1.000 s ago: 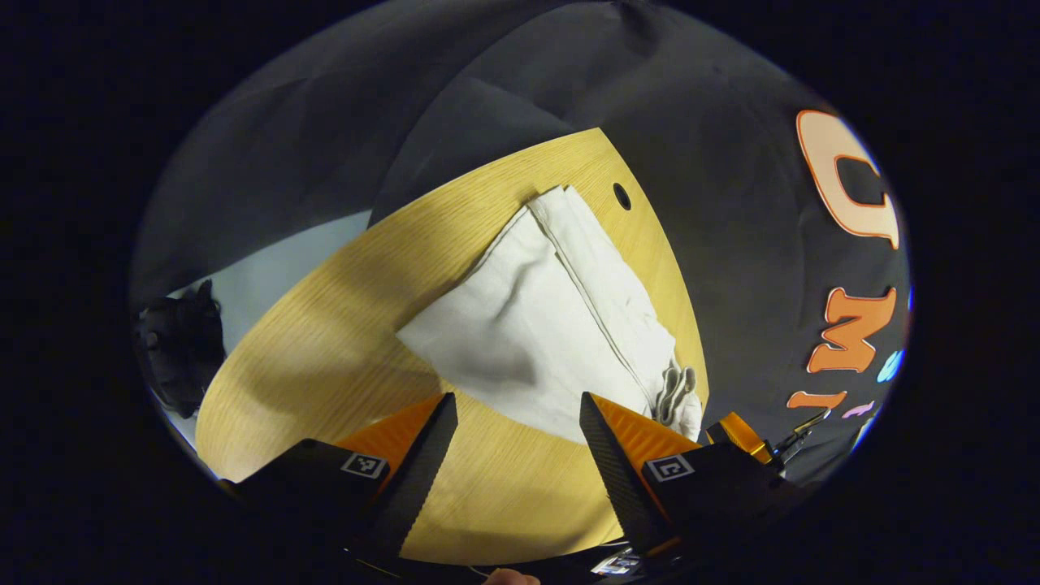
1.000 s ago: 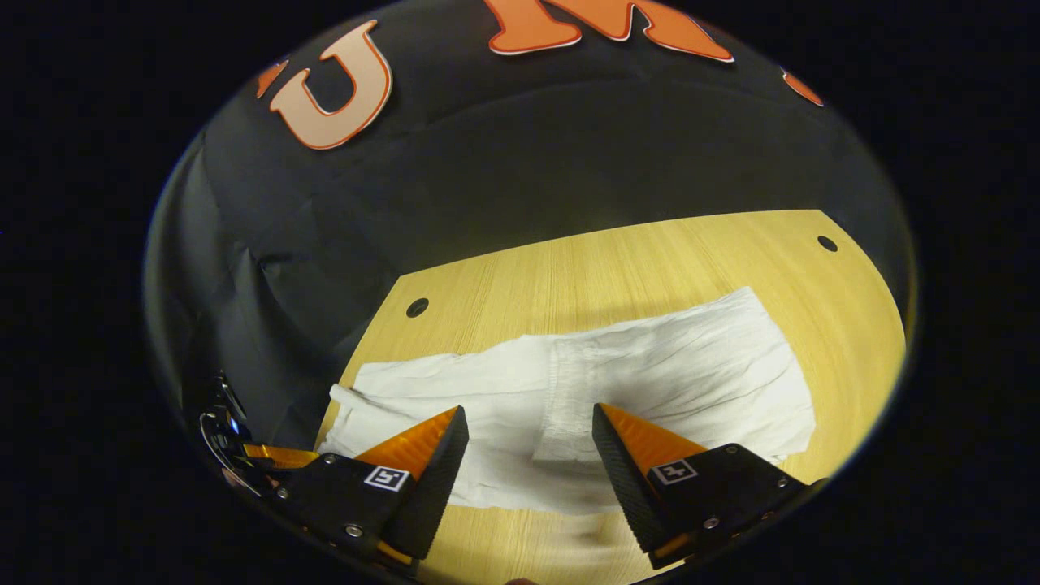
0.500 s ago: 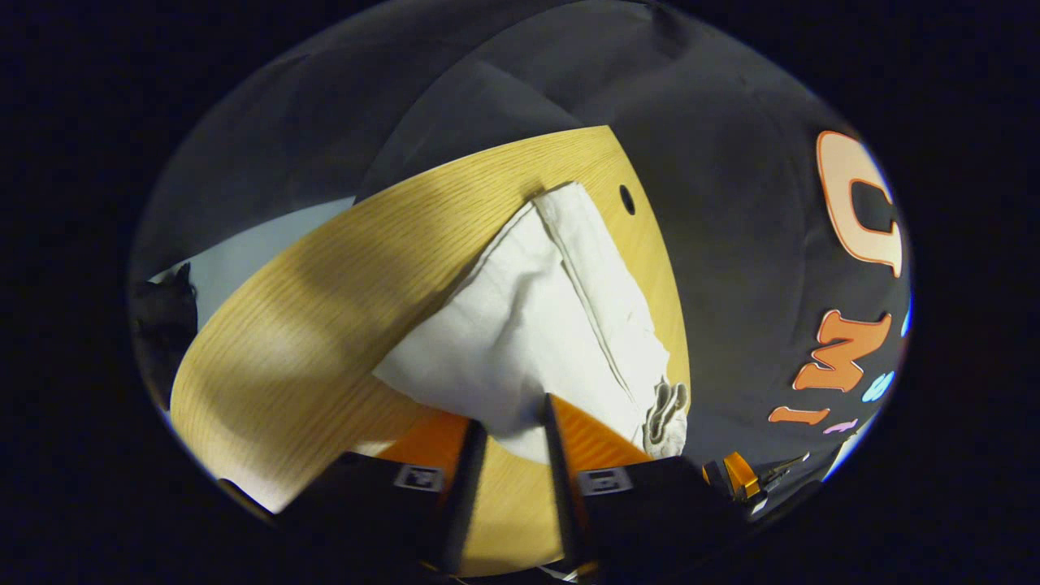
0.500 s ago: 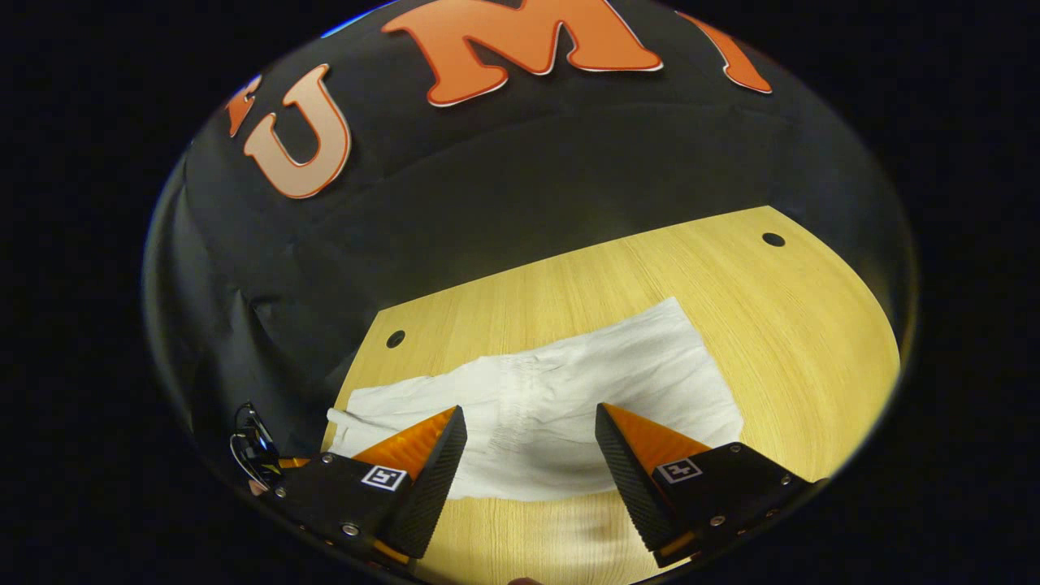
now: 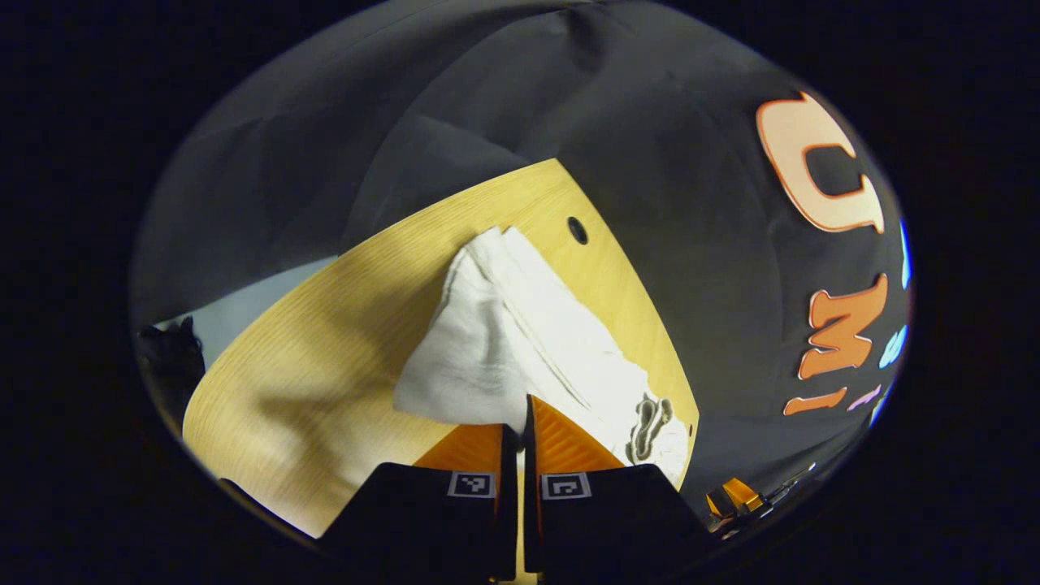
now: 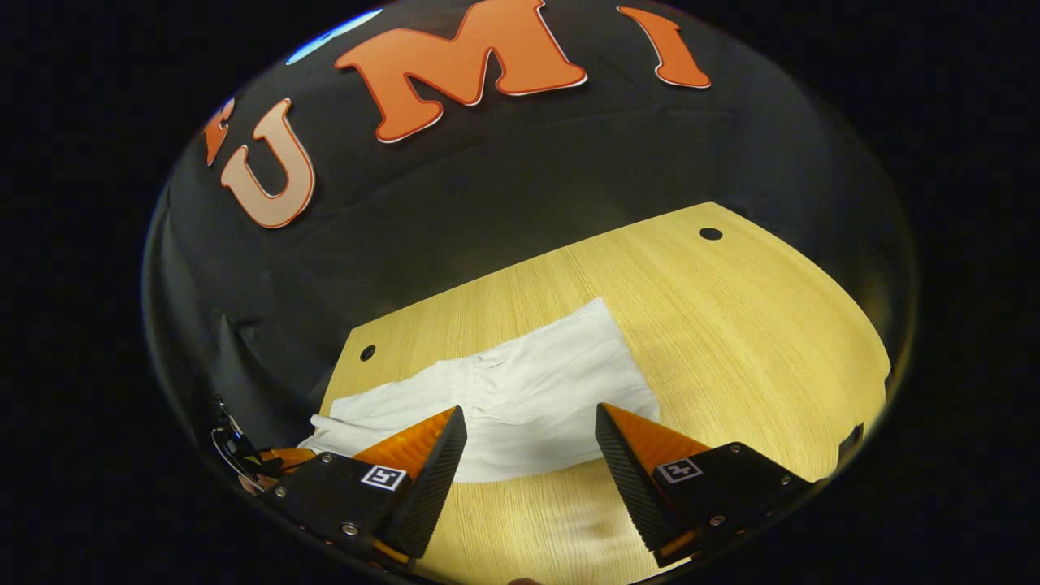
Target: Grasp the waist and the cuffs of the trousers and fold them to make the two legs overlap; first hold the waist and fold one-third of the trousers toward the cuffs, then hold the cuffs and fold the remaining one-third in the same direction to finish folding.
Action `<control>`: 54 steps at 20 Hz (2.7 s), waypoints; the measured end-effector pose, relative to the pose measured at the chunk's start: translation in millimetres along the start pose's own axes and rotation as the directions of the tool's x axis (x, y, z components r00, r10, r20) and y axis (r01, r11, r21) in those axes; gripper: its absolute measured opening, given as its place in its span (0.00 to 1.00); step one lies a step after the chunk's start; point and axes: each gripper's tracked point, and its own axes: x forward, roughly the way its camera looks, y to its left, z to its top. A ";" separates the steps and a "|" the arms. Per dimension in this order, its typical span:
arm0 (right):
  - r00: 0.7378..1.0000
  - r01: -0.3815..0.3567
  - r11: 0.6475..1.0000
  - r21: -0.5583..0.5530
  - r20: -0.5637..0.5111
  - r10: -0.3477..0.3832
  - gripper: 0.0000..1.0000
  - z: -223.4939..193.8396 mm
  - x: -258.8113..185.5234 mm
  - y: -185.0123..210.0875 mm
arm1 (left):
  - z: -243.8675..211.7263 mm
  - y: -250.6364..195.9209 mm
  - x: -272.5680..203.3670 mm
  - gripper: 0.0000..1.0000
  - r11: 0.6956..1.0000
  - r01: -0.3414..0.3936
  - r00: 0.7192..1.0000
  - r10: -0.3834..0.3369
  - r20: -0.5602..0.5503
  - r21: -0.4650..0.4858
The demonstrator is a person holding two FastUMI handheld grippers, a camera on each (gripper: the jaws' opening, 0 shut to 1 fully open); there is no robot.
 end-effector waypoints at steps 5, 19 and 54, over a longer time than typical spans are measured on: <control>0.999 -0.027 1.000 0.005 0.022 0.027 0.96 14.0 -11.2 -18.3 | 9.1 -89.0 -28.1 0.07 0.990 0.067 0.995 -0.075 0.058 0.126; 0.998 -0.027 0.993 -0.119 0.061 0.034 0.98 45.8 -42.9 -97.4 | -34.2 -274.4 -15.0 0.07 0.947 0.130 0.982 -0.165 0.097 0.293; 0.994 -0.047 0.987 -0.155 0.086 0.061 0.98 86.7 -30.6 -194.7 | -273.3 -378.1 95.8 0.98 0.687 0.061 0.984 0.082 -0.160 0.724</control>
